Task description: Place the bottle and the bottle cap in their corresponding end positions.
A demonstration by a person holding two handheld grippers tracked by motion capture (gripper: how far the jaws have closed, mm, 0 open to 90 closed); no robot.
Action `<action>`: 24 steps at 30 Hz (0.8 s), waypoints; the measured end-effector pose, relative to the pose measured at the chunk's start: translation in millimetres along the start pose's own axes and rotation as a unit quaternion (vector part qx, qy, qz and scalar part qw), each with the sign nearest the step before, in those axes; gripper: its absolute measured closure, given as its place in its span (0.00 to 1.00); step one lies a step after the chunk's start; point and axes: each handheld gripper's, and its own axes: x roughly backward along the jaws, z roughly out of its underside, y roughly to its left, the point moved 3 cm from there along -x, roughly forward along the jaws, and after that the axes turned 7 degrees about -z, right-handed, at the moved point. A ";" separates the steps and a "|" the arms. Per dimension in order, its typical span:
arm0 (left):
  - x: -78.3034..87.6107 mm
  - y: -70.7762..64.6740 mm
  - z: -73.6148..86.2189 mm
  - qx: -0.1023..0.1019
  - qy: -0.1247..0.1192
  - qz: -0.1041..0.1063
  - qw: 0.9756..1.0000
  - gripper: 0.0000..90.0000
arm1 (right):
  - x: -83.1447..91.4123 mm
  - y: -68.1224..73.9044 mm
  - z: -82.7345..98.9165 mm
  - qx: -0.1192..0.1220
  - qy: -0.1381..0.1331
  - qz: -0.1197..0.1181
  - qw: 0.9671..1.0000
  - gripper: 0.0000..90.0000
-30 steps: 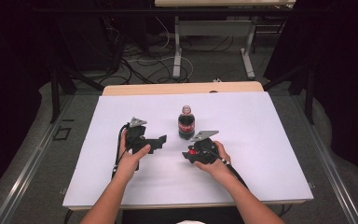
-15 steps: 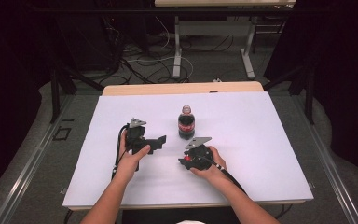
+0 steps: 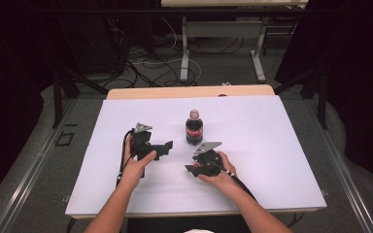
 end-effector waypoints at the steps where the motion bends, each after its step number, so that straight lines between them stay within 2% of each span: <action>1: 0.2 0.6 0.1 -0.002 0.002 0.000 1.000 0.01 | 2.0 -0.8 -0.7 0.002 0.003 0.001 1.000 0.52; 3: 0.5 1.1 0.0 0.000 0.003 0.000 1.000 0.01 | 4.5 -2.1 -2.4 0.002 -0.008 0.007 1.000 0.48; 5: 0.6 1.6 -0.1 0.004 0.001 -0.001 1.000 0.01 | 10.2 -3.8 -4.3 0.002 -0.005 0.015 1.000 0.42; 6: 0.7 2.1 -0.1 0.005 0.001 -0.002 1.000 0.01 | 12.6 -4.6 -5.4 0.002 -0.010 0.019 1.000 0.41; 8: 0.9 2.9 -0.1 0.007 0.001 -0.003 1.000 0.01 | 16.9 -6.5 -8.1 0.003 -0.028 0.008 1.000 0.41; 9: 0.8 3.0 -0.1 0.011 -0.001 -0.003 1.000 0.01 | 20.7 -7.0 -9.0 -0.001 -0.024 0.005 1.000 0.41; 11: 1.0 4.3 -0.1 0.012 0.000 -0.004 1.000 0.01 | 25.4 -10.7 -12.1 0.006 -0.039 0.012 0.999 0.40; 12: 1.3 5.3 0.0 0.009 0.001 -0.004 1.000 0.01 | 29.6 -12.0 -13.1 0.001 -0.032 0.013 0.999 0.40; 13: 1.6 5.7 0.1 0.009 0.002 -0.005 1.000 0.01 | 31.5 -14.3 -14.7 -0.002 -0.043 0.019 0.999 0.39; 14: 1.5 6.1 0.1 0.009 0.001 -0.005 1.000 0.01 | 34.6 -16.5 -15.9 -0.008 -0.043 0.024 0.999 0.39; 15: 1.3 6.4 0.2 0.009 0.000 -0.006 1.000 0.01 | 38.9 -18.8 -16.8 -0.017 -0.034 0.027 0.999 0.38; 16: 1.6 6.9 0.4 0.010 0.001 -0.007 1.000 0.01 | 40.8 -20.8 -18.0 -0.025 -0.044 0.035 0.998 0.38; 18: 1.7 7.3 0.3 0.015 -0.002 -0.007 1.000 0.01 | 48.0 -26.8 -20.4 -0.028 -0.051 0.048 0.997 0.32; 21: 2.6 8.9 0.5 0.013 0.002 -0.007 1.000 0.01 | 57.1 -36.0 -23.8 -0.045 -0.060 0.069 0.995 0.16; 23: 2.8 9.8 0.8 0.014 0.001 -0.008 1.000 0.01 | 62.7 -41.2 -25.3 -0.049 -0.065 0.080 0.993 0.14; 24: 2.6 10.6 1.0 0.014 -0.001 -0.010 1.000 0.01 | 66.3 -43.8 -26.0 -0.052 -0.064 0.086 0.993 0.09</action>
